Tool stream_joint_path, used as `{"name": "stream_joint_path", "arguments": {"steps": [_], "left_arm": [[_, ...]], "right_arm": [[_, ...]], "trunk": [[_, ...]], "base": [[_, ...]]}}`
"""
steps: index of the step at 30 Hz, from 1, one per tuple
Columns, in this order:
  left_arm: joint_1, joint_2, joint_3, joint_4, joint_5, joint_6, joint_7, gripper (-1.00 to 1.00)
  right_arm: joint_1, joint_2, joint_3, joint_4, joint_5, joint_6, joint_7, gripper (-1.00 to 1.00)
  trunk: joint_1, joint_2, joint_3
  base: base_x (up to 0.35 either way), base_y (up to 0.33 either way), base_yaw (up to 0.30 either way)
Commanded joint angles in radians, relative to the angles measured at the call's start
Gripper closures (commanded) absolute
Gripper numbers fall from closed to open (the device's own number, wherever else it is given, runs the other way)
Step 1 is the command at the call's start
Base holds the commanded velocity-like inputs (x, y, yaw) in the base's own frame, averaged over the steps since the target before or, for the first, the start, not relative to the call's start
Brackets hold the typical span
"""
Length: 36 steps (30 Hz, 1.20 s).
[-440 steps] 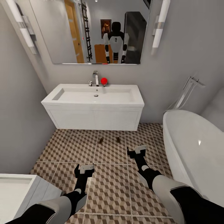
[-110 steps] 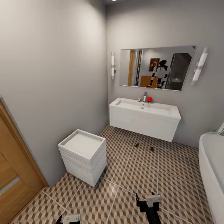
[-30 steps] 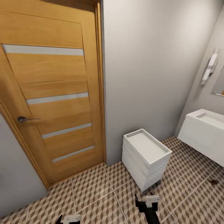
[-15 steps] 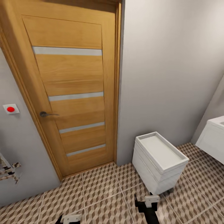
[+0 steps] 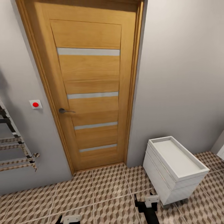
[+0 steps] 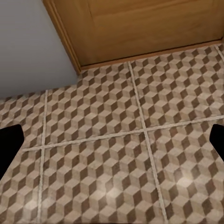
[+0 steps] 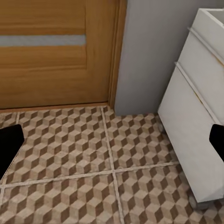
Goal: Take the four mousetraps from the cabinet in the bathroom and place them on the bathroom floor. Make sure all four end up on the same floor surface, and ensure that at least two of them are either under or directly next to the same bathroom sink.
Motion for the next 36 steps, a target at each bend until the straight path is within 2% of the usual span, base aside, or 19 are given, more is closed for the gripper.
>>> {"name": "stream_joint_path", "arguments": {"steps": [1,36], "left_arm": [[-0.002,-0.001,-0.009,0.004,0.010,-0.006,0.000,-1.00],[-0.002,-0.001,-0.009,0.004,0.010,-0.006,0.000,-1.00]], "right_arm": [[-0.001,0.000,0.005,0.001,0.007,-0.001,-0.010,-1.00],[-0.001,0.000,0.005,0.001,0.007,0.004,-0.010,-1.00]], "trunk": [[0.001,-0.002,-0.002],[0.001,-0.002,-0.002]], "base": [[0.000,0.000,0.287],[0.000,0.000,0.287]]}}
